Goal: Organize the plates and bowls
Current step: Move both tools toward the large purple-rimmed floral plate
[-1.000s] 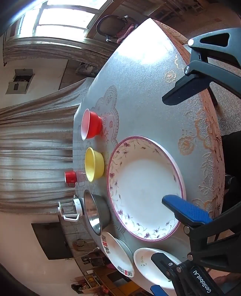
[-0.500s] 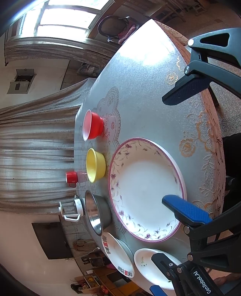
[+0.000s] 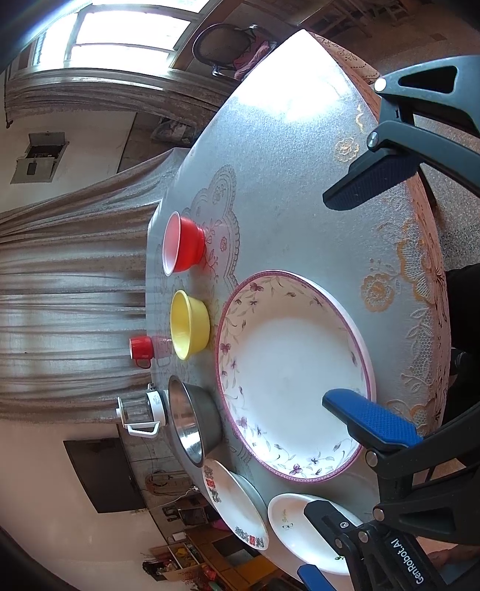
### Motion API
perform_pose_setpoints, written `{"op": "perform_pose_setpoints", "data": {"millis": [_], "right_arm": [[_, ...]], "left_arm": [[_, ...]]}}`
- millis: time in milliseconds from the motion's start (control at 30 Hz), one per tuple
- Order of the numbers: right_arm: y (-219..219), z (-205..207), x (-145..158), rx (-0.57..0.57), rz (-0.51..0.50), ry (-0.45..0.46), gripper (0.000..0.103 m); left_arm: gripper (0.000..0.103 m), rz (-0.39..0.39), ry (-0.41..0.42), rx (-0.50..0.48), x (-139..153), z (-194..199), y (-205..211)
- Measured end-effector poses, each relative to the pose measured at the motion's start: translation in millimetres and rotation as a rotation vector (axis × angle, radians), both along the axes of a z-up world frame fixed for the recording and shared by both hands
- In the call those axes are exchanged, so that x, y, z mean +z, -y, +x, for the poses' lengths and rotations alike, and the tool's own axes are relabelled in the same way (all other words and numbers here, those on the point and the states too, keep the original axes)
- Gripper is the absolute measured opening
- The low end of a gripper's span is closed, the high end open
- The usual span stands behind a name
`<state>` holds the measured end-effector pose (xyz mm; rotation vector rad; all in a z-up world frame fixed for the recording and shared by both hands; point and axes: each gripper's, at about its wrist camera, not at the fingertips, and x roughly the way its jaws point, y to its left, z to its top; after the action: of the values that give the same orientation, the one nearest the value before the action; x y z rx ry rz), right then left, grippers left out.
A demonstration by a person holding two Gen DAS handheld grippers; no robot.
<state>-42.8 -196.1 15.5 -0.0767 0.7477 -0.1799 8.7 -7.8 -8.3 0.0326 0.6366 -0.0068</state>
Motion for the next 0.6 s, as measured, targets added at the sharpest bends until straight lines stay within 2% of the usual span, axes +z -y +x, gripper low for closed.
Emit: {"op": "perform_pose_setpoints", "data": {"millis": [100, 600], "right_arm": [[7, 2, 0, 0.004, 0.035, 0.0, 0.094], [30, 9, -8, -0.023, 0.074, -0.009, 0.093]], "left_arm": [[0.103, 0.012, -0.006, -0.012, -2, 1, 5], [0.103, 0.059, -0.042, -0.048, -10, 9, 22]]}}
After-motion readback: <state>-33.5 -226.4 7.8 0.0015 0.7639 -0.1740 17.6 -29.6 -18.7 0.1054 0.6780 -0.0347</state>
